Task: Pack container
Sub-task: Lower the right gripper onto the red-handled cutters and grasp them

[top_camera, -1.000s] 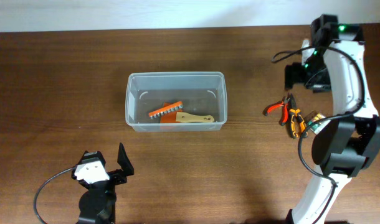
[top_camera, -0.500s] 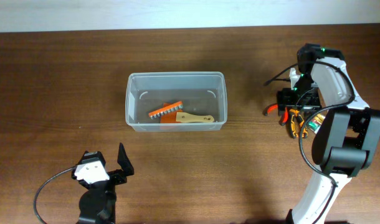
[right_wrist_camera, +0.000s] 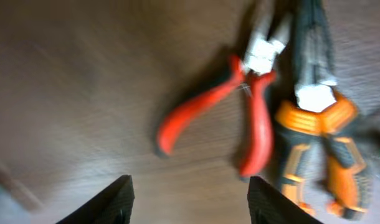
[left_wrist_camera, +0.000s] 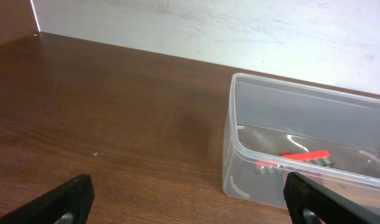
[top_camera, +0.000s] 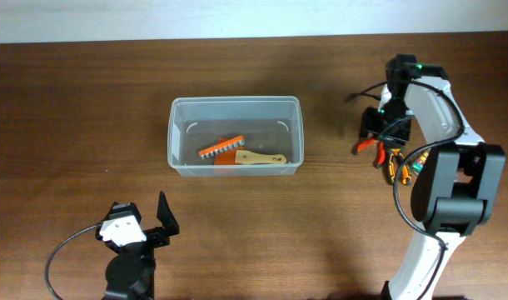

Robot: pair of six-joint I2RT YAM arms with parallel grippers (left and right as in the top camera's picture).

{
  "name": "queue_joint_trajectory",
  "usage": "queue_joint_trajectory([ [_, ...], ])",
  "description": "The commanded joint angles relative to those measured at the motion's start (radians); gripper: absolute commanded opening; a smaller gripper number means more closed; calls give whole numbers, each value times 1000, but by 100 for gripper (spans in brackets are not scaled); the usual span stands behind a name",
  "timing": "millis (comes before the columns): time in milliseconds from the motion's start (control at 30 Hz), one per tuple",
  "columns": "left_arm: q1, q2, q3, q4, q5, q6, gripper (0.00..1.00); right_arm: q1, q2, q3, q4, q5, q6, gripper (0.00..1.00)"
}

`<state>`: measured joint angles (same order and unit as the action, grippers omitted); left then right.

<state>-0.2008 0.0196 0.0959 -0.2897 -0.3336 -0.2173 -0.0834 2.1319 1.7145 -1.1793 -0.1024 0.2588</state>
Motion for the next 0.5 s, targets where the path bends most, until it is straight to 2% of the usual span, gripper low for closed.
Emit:
queue_joint_trajectory([
  [0, -4, -6, -3, -2, -3, 9, 99, 19, 8, -5, 28, -44, 157, 59],
  [167, -4, -6, -3, -2, -3, 9, 99, 18, 8, -5, 65, -44, 269, 58],
  [467, -4, -6, -3, -2, -3, 9, 99, 19, 8, -6, 127, -44, 459, 50],
])
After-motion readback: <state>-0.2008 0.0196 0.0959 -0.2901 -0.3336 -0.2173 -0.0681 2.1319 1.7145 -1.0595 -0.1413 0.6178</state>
